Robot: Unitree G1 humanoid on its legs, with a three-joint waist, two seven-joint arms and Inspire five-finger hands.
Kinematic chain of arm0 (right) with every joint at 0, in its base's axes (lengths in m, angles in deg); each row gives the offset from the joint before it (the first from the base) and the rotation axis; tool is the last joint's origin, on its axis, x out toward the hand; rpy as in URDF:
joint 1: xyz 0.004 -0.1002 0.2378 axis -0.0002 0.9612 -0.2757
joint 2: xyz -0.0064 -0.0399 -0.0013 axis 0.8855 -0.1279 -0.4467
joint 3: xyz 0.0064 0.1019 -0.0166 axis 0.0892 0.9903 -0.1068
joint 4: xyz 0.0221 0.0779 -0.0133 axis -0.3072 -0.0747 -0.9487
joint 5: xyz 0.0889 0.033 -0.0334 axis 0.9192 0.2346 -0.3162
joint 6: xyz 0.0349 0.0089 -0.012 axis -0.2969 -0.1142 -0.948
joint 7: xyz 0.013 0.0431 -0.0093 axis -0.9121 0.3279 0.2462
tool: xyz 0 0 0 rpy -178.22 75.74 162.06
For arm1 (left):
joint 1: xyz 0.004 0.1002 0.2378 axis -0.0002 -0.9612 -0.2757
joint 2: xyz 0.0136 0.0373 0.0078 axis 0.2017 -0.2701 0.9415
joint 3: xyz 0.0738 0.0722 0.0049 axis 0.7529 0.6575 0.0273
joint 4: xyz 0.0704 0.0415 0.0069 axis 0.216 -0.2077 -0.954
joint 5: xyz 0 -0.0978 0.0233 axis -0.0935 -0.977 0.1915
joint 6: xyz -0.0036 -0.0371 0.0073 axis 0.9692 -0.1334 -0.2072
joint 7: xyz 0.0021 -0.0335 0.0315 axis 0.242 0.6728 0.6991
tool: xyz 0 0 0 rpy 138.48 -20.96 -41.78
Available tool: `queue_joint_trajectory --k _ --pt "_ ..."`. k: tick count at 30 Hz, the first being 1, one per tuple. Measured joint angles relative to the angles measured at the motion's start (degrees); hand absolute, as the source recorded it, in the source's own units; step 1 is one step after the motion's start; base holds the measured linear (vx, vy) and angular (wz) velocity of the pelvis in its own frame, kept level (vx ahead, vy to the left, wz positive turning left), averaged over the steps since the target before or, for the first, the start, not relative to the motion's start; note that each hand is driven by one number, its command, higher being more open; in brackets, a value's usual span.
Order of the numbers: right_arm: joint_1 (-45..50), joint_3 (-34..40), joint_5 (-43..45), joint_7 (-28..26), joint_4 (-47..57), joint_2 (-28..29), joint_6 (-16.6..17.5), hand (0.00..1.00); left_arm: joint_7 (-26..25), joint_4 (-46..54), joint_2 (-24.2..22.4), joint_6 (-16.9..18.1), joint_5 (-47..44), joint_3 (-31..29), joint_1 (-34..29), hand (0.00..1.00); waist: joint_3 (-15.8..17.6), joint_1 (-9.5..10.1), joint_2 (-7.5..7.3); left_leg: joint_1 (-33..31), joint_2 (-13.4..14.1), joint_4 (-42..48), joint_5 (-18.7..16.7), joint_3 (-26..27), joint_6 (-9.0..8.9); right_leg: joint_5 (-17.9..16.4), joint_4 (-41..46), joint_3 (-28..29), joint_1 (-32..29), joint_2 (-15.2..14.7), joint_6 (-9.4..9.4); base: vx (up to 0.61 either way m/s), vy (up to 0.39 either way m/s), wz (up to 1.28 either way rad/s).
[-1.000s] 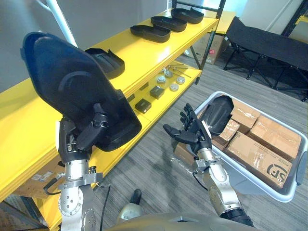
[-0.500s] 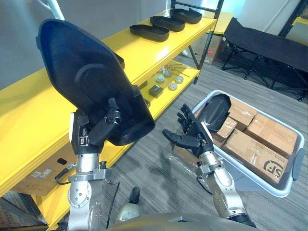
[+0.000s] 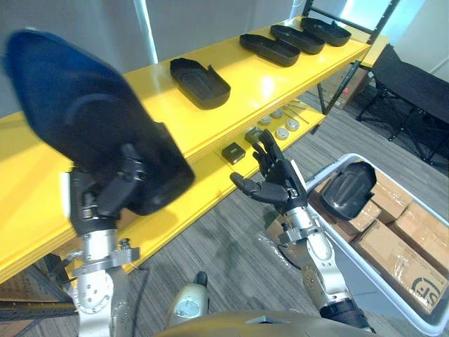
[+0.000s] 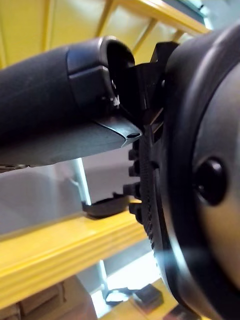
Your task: Walk over and take three plastic housings, then place them on the shelf
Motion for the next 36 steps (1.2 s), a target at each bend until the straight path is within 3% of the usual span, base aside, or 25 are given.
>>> queue_joint_trajectory --k 2,5,6,7,8,10,11,12,13,14,16,17,19,20,26,33,36 --pt "-1.1 2.0 -0.1 3.0 2.5 -0.6 1.0 1.00 -0.6 -2.8 1.0 0.5 -0.8 0.2 5.4 0.00 0.7 -0.83 1.59 0.5 -1.8 -0.7 0.1 -5.7 -0.26 -0.8 -7.2 8.2 -2.6 6.6 -0.40 0.14 0.037 1.16" --pt "-1.0 5.1 -0.2 6.5 5.5 -0.9 1.5 1.00 -0.3 -7.4 2.7 1.0 -0.9 2.7 10.2 0.00 1.1 -4.24 2.07 2.4 -5.4 -2.0 0.6 -13.6 -1.11 0.1 -8.1 16.8 -2.6 6.9 1.11 0.17 -0.133 2.02" --pt "-1.0 6.9 -0.4 7.7 5.9 -0.9 2.4 1.00 0.2 -7.7 3.1 1.1 -1.1 3.2 10.4 0.00 0.7 -4.90 1.31 3.4 -5.0 -3.9 0.3 -12.6 -1.40 1.7 -14.5 15.7 0.8 6.6 3.20 0.18 -0.289 2.15" --pt "-1.0 7.7 -0.4 8.1 6.3 -0.9 2.8 1.00 0.4 -7.6 3.4 1.2 -1.1 3.1 10.5 0.00 0.3 -4.95 0.35 3.5 -4.7 -4.9 0.3 -10.3 -1.40 2.6 -18.5 14.6 2.6 6.2 4.05 0.10 -0.255 1.79" --pt "-1.2 9.6 -0.4 8.3 6.6 -0.9 3.6 1.00 0.9 -7.8 4.0 1.3 -1.1 3.0 10.8 0.00 -0.7 -4.85 -2.39 3.5 -4.4 -5.9 0.8 -5.5 -1.36 7.9 -23.7 13.1 4.5 4.9 6.08 0.12 -0.260 1.72" --pt "-1.4 15.0 -0.1 8.7 7.0 -3.2 4.7 1.00 2.6 -9.1 1.7 0.7 -1.1 4.6 10.6 0.00 -1.3 -5.55 1.12 -0.4 2.6 -0.7 0.3 12.3 -2.15 8.2 -27.0 3.5 9.2 5.8 6.14 0.12 -0.222 1.91" --pt "-1.4 17.3 -0.1 9.2 7.0 -4.0 4.6 1.00 3.5 -9.4 1.2 0.6 -1.0 5.5 10.6 0.00 -1.1 -6.20 2.14 -0.7 4.9 0.0 0.5 18.6 -2.42 8.2 -27.7 0.3 10.8 6.4 6.12 0.11 -0.126 1.83" --pt "-0.8 19.4 -0.1 10.6 7.0 -4.4 4.5 1.00 5.1 -9.5 1.0 0.1 -1.1 7.0 10.6 0.00 -1.5 -6.84 3.43 0.1 6.9 -1.5 3.5 24.9 -3.19 8.1 -27.6 -3.7 12.6 6.6 6.00 0.12 -0.094 1.57" --pt "-0.4 20.4 -0.1 11.2 7.0 -4.5 4.4 1.00 6.0 -9.4 1.1 0.0 -1.1 8.1 10.6 0.00 -1.7 -6.85 3.77 1.0 6.8 -3.3 4.7 26.7 -3.05 8.1 -27.1 -5.1 13.2 6.5 5.99 0.12 -0.025 1.29" --pt "0.0 21.3 -0.2 12.1 7.0 -4.0 4.2 1.00 7.4 -8.9 1.5 -0.2 -1.1 10.0 10.6 0.00 -2.0 -6.49 4.50 3.1 6.4 -6.9 6.4 27.7 -2.30 8.1 -25.3 -6.3 13.8 6.2 5.91 0.09 0.004 0.69" --pt "0.5 20.8 -0.7 12.0 7.0 -3.5 4.2 1.00 8.6 -8.4 2.1 -0.6 -0.9 12.3 10.7 0.00 -1.9 -6.49 4.51 6.0 6.2 -10.4 7.8 26.4 -1.90 7.4 -20.5 -6.2 13.4 6.0 5.40 0.10 0.020 0.42" --pt "0.8 19.8 -0.7 11.4 7.2 -2.3 4.2 1.00 8.7 -8.3 3.1 -0.8 -0.9 13.1 10.7 0.00 -1.9 -6.49 3.34 7.1 5.9 -11.4 7.8 26.5 -2.03 5.7 -19.6 -5.9 12.9 5.1 4.52 0.06 0.033 0.15" --pt "1.9 19.1 -0.8 10.0 9.0 -0.2 4.2 1.00 8.6 -8.1 4.8 -1.6 -0.9 13.0 11.5 0.00 -2.0 -6.65 0.40 7.3 4.5 -12.2 7.8 26.9 -2.48 5.2 -21.4 -5.8 13.1 4.2 5.53 0.04 -0.024 -0.06" --pt "2.0 19.1 -1.3 9.7 9.5 -0.1 4.2 1.00 8.5 -8.1 4.8 -2.4 -0.9 12.9 11.8 0.00 -1.6 -6.70 0.28 7.3 4.5 -12.4 7.9 27.5 -2.57 5.2 -22.0 -5.6 13.0 4.4 5.55 0.05 -0.058 -0.18" --pt "7.7 19.3 -1.4 9.9 9.6 -0.1 1.8 1.00 8.1 -8.5 5.8 -4.7 -0.4 13.7 13.1 0.00 -1.3 -9.52 0.51 8.7 3.9 -13.6 8.0 29.5 -2.75 5.8 -22.9 -2.9 12.9 4.2 6.16 0.01 0.014 -0.21" --pt "10.6 18.4 -1.5 9.8 9.7 0.2 1.8 1.00 7.9 -9.1 7.0 -4.7 -0.9 15.6 17.8 0.00 -1.1 -11.01 0.93 8.6 3.7 -13.9 7.9 31.9 -2.74 6.7 -25.5 -0.4 12.0 4.4 6.37 -0.06 0.033 -0.22" --pt "10.7 18.0 -1.4 9.6 10.6 0.2 1.8 1.00 6.9 -9.7 6.6 -4.7 -0.9 16.6 17.8 0.00 -0.4 -11.18 1.96 8.6 3.8 -13.9 7.9 33.0 -2.84 6.8 -26.3 0.6 11.6 4.5 6.58 -0.07 0.025 -0.18"
